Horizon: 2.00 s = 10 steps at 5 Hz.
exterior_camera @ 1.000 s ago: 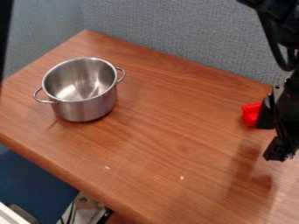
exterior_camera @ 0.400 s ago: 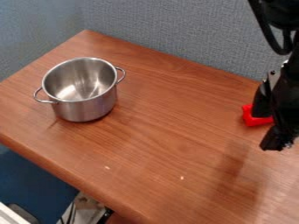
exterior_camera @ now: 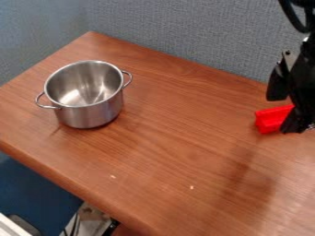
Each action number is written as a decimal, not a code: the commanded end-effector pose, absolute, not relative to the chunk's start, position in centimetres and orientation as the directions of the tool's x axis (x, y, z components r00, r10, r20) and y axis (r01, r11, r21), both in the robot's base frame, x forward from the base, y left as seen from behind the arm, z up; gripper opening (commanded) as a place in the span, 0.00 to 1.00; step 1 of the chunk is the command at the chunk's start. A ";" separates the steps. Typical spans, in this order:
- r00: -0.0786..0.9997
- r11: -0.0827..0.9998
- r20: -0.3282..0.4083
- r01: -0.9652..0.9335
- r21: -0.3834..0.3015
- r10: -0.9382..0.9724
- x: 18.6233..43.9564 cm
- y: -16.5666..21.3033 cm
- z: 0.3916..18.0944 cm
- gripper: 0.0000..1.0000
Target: Put the red object in the metal pot
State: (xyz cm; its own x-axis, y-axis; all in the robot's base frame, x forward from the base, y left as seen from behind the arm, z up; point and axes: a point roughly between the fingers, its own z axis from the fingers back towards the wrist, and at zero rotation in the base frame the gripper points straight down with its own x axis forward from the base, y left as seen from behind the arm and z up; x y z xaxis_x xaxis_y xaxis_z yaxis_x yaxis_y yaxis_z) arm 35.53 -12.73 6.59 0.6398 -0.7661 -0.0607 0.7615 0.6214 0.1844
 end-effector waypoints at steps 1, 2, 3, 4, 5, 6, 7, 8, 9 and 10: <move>0.673 0.654 -0.009 0.722 0.228 -0.740 38.5 -12.2 7.0 1.00; 0.621 0.605 -0.028 0.772 0.195 -0.783 38.7 -12.7 6.2 1.00; 0.567 0.553 -0.041 0.816 0.167 -0.823 38.5 -13.1 5.9 1.00; 0.534 0.518 -0.085 0.841 0.156 -0.841 38.4 -12.8 5.1 0.00; 0.513 0.494 -0.125 0.856 0.153 -0.849 38.2 -12.4 5.2 0.00; 0.593 0.566 -0.150 0.802 0.191 -0.791 37.2 -12.6 9.1 0.00; 0.682 0.641 -0.170 0.729 0.239 -0.712 36.7 -12.4 13.5 0.00; 0.746 0.690 -0.210 0.665 0.287 -0.632 37.4 -13.1 15.0 0.00; 0.802 0.732 -0.250 0.598 0.326 -0.543 36.8 -13.1 16.2 0.00; 0.840 0.763 -0.297 0.539 0.357 -0.454 36.6 -13.3 16.3 0.00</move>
